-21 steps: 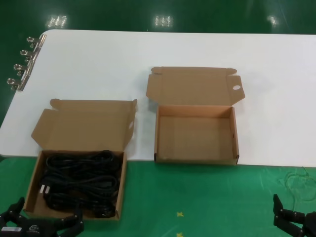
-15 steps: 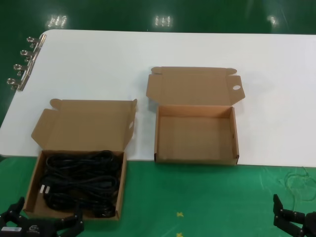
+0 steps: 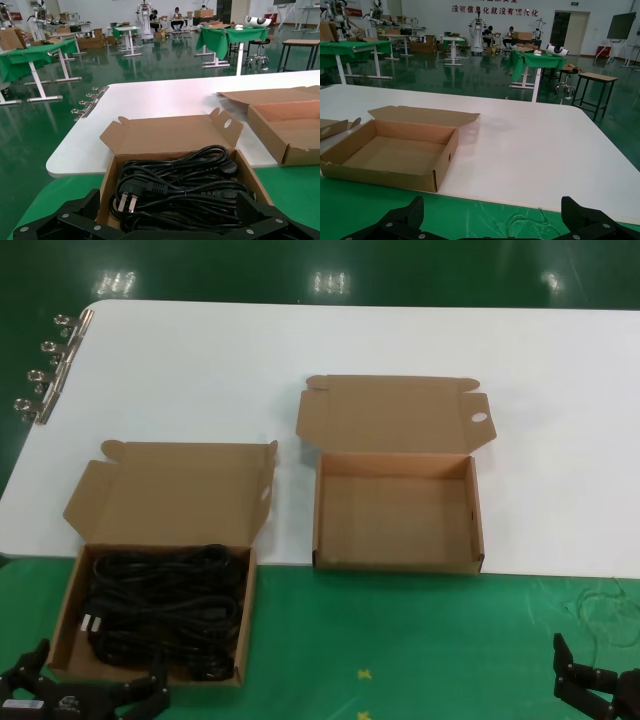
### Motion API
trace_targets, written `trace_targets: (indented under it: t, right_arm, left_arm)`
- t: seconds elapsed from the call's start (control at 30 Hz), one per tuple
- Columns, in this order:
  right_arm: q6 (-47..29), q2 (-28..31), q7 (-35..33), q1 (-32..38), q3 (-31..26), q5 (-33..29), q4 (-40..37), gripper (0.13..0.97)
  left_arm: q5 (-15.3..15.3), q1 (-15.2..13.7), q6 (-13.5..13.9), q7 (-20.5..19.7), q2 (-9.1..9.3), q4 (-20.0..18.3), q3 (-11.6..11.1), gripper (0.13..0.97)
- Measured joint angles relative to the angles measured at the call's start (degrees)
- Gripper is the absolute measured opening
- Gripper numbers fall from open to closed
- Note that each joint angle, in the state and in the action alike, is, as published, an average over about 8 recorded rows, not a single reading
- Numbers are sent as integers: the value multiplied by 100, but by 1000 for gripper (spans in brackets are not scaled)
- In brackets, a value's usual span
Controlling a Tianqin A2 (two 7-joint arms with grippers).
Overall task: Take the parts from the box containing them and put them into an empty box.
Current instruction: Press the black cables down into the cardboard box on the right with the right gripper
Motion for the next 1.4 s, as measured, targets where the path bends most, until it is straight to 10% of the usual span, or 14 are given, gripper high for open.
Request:
trace_targets:
  t: [0.8,1.4]
  right_arm:
    - [0,0,0,0,0,0,0,863]
    - [0,0,0,0,0,0,0,543]
  left_arm:
    - [0,0,0,0,0,0,0,966]
    - [0,0,0,0,0,0,0,966]
